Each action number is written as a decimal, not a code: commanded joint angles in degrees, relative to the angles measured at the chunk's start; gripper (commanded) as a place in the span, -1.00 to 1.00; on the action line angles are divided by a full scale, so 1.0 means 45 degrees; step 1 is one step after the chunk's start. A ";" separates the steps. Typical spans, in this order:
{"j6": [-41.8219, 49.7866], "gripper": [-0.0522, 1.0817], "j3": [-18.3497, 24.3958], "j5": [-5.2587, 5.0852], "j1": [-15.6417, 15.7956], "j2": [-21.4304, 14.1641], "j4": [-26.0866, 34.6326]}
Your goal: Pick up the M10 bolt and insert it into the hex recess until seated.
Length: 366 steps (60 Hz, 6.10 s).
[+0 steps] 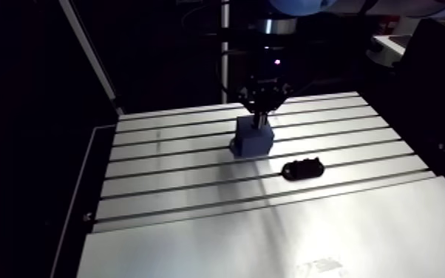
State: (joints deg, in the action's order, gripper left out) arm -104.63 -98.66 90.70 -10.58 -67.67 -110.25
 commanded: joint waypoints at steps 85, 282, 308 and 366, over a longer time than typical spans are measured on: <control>-0.0154 0.99 0.0059 -0.0126 0.0008 0.0225 -0.0039; 0.0000 -0.90 0.2114 0.0228 0.0496 -0.2287 0.3230; 0.0696 -0.90 0.3074 0.0089 0.0825 -0.3661 0.5157; 0.1231 -0.90 0.4059 -0.0302 0.0946 -0.3838 0.5663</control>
State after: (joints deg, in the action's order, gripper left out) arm -99.13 -81.54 89.66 -6.41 -85.09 -84.94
